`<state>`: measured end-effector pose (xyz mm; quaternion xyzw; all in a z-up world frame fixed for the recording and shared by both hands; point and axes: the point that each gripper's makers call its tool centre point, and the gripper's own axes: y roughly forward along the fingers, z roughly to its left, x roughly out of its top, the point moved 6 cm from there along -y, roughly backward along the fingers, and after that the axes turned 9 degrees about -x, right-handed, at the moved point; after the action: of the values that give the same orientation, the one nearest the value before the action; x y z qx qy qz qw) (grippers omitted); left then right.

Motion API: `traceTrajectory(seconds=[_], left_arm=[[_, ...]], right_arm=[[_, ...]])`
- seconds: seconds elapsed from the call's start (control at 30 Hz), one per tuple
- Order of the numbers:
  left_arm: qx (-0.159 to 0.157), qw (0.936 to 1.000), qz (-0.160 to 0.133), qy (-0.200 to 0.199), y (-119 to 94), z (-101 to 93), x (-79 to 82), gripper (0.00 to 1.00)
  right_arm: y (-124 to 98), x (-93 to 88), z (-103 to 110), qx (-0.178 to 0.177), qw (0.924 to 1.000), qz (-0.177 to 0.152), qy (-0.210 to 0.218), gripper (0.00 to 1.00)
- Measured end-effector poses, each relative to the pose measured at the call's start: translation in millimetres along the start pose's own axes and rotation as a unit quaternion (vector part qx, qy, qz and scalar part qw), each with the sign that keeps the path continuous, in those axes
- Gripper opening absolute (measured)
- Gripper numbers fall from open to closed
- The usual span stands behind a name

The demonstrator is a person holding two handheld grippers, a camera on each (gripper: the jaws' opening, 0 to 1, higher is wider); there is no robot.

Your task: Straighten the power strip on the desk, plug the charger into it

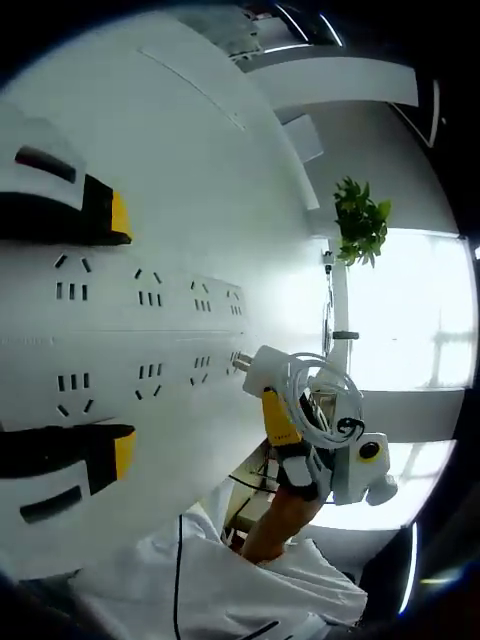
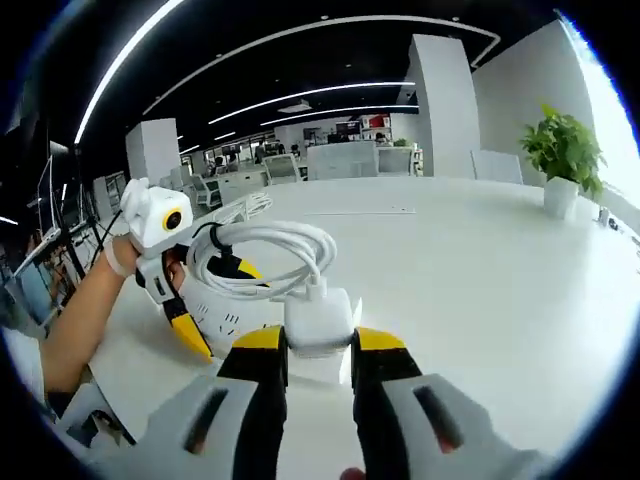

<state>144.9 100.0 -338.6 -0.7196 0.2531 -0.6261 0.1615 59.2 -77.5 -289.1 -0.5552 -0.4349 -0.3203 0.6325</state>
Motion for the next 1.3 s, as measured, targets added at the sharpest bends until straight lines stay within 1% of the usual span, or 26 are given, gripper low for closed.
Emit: traceTrajectory(seconds=[0.07,0.1,0.17,0.3,0.47,0.53,0.6,0.63,0.73,0.87,0.97,1.03,1.1,1.2,1.3], left_arm=[[0.000,1.0000,0.000,0.000,0.0,0.2,0.0,0.74],[-0.001,1.0000,-0.001,0.000,-0.1,-0.1,-0.3,0.74],[-0.001,1.0000,-0.001,0.000,-0.1,-1.0,-0.8,0.74],[0.000,1.0000,0.000,0.000,0.7,-4.8,-1.1,0.74],[-0.001,1.0000,0.000,0.000,0.8,-5.8,-1.2,0.74],[0.000,1.0000,0.001,0.000,1.0,-6.1,-1.1,0.74],[0.000,1.0000,0.001,0.000,1.4,-6.3,-0.9,0.74],[0.000,1.0000,0.002,0.000,1.5,-6.6,-0.8,0.74],[0.001,1.0000,0.002,0.000,1.5,-6.5,-0.6,0.74],[0.001,1.0000,0.004,0.000,2.0,-7.3,-0.3,0.74],[0.004,1.0000,0.006,-0.001,2.6,-8.3,-0.1,0.74],[0.006,0.9999,0.009,-0.001,3.1,-8.9,0.1,0.74],[0.007,0.9999,0.009,-0.001,3.2,-9.3,0.1,0.74],[0.005,1.0000,0.005,-0.001,3.1,-9.7,0.0,0.74],[0.005,1.0000,0.000,-0.001,3.0,-10.3,-0.4,0.74]], right_arm=[[0.6,2.6,0.1,0.008,0.9994,0.010,-0.031,0.24],[1.0,3.4,1.1,0.009,0.9993,0.017,-0.033,0.24],[0.7,4.4,1.5,0.012,0.9988,0.019,-0.043,0.24],[2.6,6.1,-0.6,0.014,0.9991,0.017,-0.038,0.24],[-0.8,1.9,-0.8,0.010,0.9991,0.022,-0.036,0.23],[-1.0,1.2,-1.4,0.004,0.9996,0.021,-0.018,0.23],[-0.6,1.1,-2.2,-0.004,0.9996,0.024,0.013,0.23],[0.0,1.7,-2.6,-0.005,0.9996,0.021,0.020,0.23],[1.7,1.6,-6.5,-0.007,0.9969,0.025,0.074,0.23],[0.8,-0.9,-6.4,-0.015,0.9954,0.021,0.093,0.23],[-0.2,-2.4,-1.8,-0.030,0.9949,0.013,0.095,0.23],[0.2,-2.5,1.1,-0.046,0.9944,0.001,0.095,0.23],[0.0,-3.5,4.8,-0.062,0.9945,-0.009,0.084,0.23],[-1.1,-6.8,10.0,-0.076,0.9947,-0.010,0.068,0.23],[-3.1,-11.9,10.5,-0.079,0.9948,-0.006,0.064,0.23]])
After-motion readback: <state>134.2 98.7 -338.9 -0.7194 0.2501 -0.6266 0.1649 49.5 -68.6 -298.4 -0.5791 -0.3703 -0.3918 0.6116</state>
